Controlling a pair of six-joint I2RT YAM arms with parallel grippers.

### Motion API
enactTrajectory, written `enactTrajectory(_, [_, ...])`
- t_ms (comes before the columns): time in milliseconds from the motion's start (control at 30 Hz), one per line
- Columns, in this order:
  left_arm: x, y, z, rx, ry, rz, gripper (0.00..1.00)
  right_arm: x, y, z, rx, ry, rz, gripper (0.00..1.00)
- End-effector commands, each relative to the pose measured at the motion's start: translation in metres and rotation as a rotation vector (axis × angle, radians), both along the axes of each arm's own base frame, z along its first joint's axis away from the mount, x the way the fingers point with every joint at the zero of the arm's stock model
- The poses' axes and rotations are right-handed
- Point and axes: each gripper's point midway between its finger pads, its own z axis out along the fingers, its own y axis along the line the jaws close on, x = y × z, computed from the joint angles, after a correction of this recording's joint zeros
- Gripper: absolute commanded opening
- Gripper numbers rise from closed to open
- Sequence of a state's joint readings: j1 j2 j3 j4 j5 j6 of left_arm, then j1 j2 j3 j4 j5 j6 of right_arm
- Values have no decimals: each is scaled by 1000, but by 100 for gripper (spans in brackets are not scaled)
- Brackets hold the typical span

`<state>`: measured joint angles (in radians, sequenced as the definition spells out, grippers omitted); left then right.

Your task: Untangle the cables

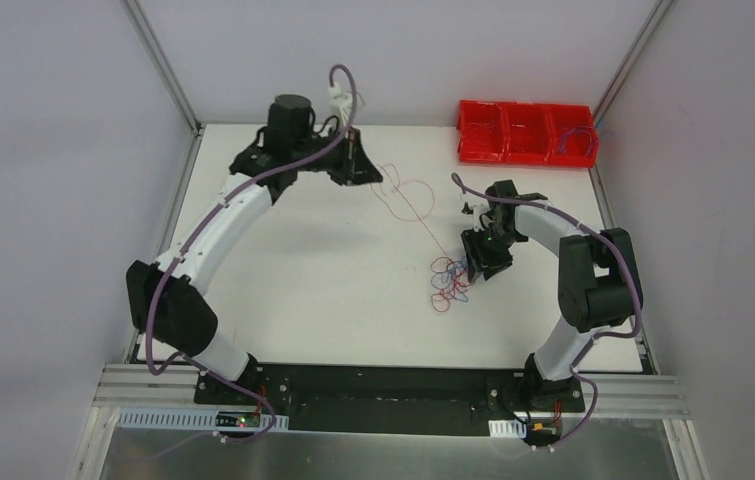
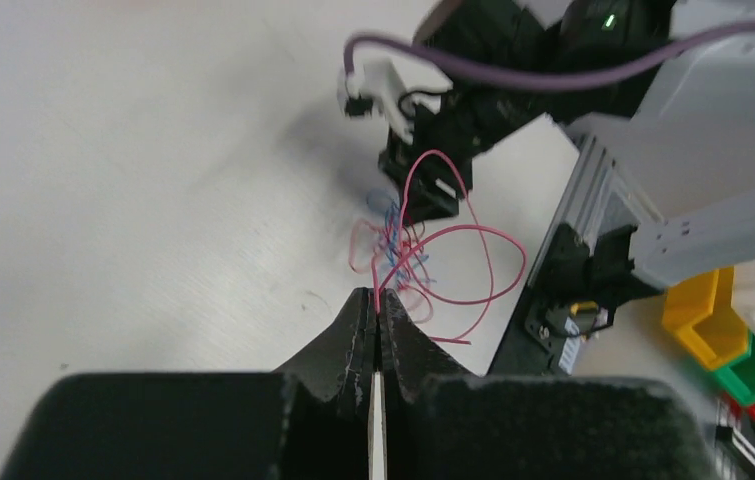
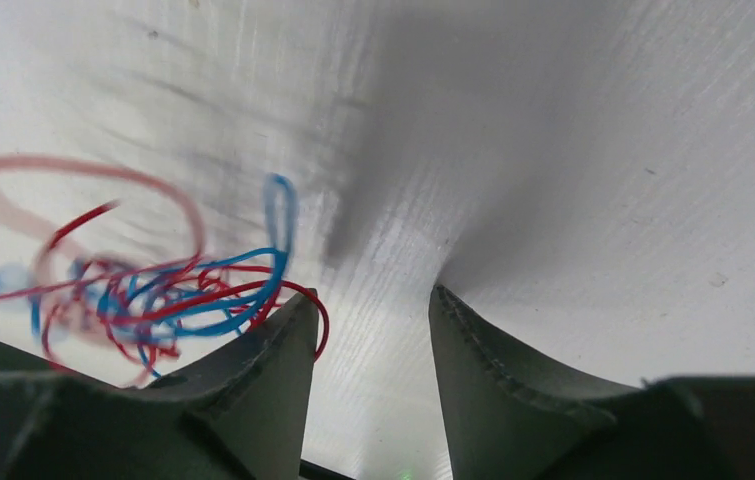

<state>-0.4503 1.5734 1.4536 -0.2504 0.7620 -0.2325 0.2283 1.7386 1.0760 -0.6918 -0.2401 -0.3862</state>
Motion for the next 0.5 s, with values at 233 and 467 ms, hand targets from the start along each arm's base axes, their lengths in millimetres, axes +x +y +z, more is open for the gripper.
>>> enactTrajectory(233, [29,70,164,-152,-169,174,0,-26,-41,-27,-110,83,43,45])
enactTrajectory(467, [32,77,215,-204,-261,187,0,-29,-53,-29,-139,92,81,38])
